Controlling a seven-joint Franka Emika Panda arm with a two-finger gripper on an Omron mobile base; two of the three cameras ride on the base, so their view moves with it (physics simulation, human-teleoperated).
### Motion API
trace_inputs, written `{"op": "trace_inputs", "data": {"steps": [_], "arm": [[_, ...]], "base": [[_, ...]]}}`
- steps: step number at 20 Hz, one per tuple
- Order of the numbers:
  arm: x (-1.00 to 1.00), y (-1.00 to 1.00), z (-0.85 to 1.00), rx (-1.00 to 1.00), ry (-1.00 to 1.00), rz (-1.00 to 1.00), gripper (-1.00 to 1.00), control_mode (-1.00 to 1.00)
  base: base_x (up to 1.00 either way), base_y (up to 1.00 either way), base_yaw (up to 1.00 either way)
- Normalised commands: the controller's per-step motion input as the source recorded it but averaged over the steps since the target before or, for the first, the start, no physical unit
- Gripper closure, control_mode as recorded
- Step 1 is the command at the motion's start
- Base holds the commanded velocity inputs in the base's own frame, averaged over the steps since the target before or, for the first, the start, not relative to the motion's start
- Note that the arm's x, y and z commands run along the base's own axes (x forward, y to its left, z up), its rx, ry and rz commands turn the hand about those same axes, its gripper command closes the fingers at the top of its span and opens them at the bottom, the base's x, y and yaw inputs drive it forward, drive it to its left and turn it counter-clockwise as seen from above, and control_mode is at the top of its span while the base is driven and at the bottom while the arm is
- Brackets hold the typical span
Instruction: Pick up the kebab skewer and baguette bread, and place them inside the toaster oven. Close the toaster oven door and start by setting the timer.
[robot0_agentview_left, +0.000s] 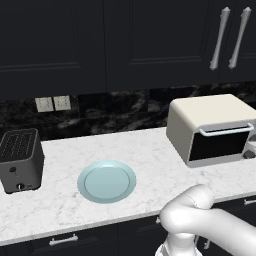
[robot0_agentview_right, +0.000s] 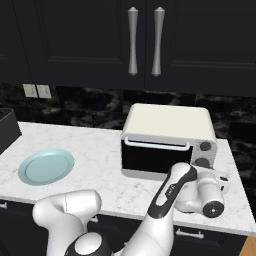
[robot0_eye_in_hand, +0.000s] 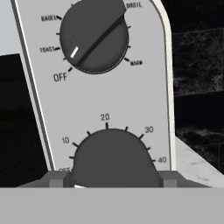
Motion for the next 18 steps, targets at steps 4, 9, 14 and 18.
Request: {"op": "trace_inputs", "data": {"steps": [4, 9, 14, 18], "arm": [[0.0, 0.0, -0.09, 0.1, -0.03, -0.01, 1.0, -1.0], [0.0, 0.0, -0.07, 0.12, -0.04, -0.01, 1.0, -1.0], [0.0, 0.0, -0.06, 0.12, -0.06, -0.01, 1.0, -1.0], [0.0, 0.0, -0.07, 0.11, -0.06, -0.01, 1.0, -1.0]], "base": [[0.0, 0.0, 0.0], [0.0, 0.0, 0.0], [0.0, 0.0, 0.0], [0.0, 0.0, 0.0]]}}
